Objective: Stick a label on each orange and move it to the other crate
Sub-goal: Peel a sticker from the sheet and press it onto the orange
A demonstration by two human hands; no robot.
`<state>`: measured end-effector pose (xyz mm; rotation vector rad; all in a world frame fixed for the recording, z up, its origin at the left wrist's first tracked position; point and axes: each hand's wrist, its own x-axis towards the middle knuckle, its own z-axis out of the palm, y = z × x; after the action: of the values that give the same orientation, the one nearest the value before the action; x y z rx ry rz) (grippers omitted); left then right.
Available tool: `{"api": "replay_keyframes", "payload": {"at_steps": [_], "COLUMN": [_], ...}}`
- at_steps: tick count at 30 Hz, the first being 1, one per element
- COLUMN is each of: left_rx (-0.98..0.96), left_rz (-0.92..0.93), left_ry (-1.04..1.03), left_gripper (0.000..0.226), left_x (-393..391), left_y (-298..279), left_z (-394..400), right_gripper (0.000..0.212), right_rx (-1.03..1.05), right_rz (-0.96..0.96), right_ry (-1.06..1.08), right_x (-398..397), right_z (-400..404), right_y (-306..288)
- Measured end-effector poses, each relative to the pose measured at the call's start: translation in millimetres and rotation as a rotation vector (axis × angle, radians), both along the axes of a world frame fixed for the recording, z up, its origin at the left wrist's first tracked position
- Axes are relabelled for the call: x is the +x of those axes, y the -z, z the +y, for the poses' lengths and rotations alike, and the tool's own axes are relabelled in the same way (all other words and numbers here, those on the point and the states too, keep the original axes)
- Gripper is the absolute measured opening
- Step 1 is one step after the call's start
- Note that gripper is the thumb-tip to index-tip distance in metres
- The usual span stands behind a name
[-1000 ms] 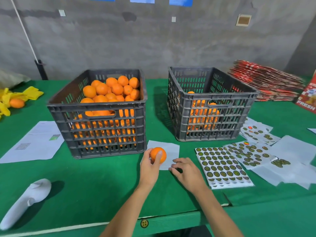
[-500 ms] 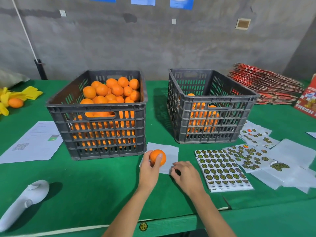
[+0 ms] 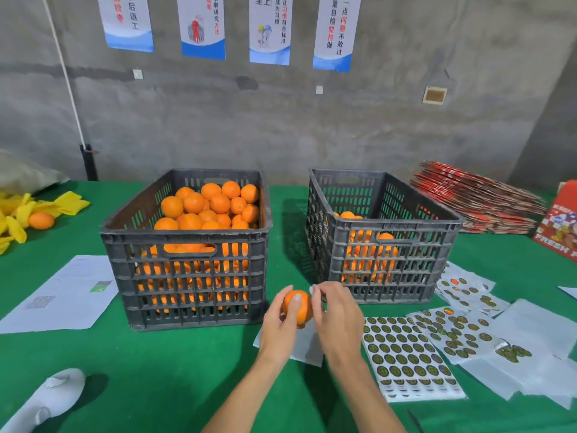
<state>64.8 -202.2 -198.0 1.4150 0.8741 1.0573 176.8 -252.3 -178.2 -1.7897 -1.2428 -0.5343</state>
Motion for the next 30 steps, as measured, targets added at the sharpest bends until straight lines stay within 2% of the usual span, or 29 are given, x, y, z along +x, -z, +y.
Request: {"api": "replay_keyframes", "payload": {"at_steps": [2,5,9,14,17,21,26,30], "left_rx": [0.027,0.044,0.003,0.049,0.079,0.103,0.112,0.223], "left_rz": [-0.050,-0.098,-0.152,-0.201,-0.194,-0.173,-0.186,-0.055], "left_ry": [0.019,0.043,0.059,0.071,0.053,0.087,0.220,0.264], "left_gripper": [0.032,0.036,0.036,0.027,0.022,0.019,0.035,0.040], "left_x": [1.9,0.6,0.0,7.3,14.5,30.6,51.6,66.2], "left_y": [-25.0,-52.1,-77.6,-112.9,-134.1,-164.9,-206.7,-224.5], "left_z": [1.0,5.2,14.2,22.9,35.3,56.8,93.1,120.3], "right_gripper": [0.020,0.025,0.031,0.055,0.061,0.067,0.062,0.061], "right_rx": [0.086,0.176,0.190,0.146,0.152,0.129,0.185,0.123], "right_rz": [-0.120,-0.143,-0.202,-0.101,-0.066,-0.173,-0.307,-0.302], "right_ry": [-0.051,-0.177,-0.290,-0.431,-0.436,-0.362,-0.223,-0.139], "right_x": [1.1,5.3,6.3,8.3,11.8,24.6,55.5,84.4], "right_z": [3.2,2.1,-0.9,1.6,11.6,32.0,68.3,96.1], "right_y": [-14.8,-32.0,-49.4,-74.0,-91.8,-124.7,-158.3,-170.9]}}
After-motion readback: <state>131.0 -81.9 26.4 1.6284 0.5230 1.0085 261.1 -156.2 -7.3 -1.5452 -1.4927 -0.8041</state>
